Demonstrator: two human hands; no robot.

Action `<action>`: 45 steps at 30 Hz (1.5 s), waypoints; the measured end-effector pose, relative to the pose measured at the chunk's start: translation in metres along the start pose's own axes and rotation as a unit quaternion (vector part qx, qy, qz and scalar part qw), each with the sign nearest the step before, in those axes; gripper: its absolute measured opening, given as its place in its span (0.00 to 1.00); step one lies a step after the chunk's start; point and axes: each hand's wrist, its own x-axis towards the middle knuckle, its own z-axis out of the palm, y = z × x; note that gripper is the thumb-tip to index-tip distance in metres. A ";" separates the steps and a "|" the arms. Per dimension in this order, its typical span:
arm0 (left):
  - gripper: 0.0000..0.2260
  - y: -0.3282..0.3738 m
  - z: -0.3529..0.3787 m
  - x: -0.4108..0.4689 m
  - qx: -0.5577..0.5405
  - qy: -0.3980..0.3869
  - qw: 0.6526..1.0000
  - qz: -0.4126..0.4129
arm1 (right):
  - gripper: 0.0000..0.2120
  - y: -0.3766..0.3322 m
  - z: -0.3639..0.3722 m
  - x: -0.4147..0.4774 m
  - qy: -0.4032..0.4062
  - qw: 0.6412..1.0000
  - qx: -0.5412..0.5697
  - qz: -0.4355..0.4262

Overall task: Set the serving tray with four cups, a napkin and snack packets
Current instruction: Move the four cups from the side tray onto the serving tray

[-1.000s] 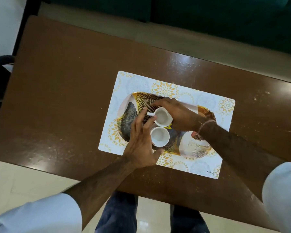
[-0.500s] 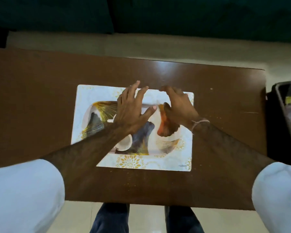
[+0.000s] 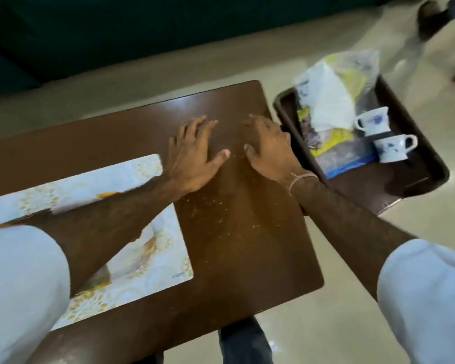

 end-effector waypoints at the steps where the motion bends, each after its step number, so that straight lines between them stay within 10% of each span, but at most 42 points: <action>1: 0.32 0.016 0.009 0.011 0.002 -0.008 1.000 0.004 | 0.25 0.017 -0.008 -0.002 0.008 1.000 0.004 0.013; 20: 0.22 0.283 0.150 0.157 -0.149 -0.082 0.983 0.076 | 0.37 0.270 -0.082 -0.073 0.176 0.918 0.029 0.355; 30: 0.27 0.320 0.179 0.193 -0.164 -0.091 0.982 -0.020 | 0.32 0.296 -0.064 -0.084 0.162 0.913 0.168 0.335; 34: 0.14 0.323 0.177 0.195 -0.187 -0.102 0.976 -0.050 | 0.31 0.294 -0.063 -0.084 0.210 0.877 0.254 0.349; 45: 0.17 0.282 0.125 0.156 -0.247 -0.019 0.969 0.015 | 0.30 0.254 -0.065 -0.082 0.262 0.823 0.386 0.324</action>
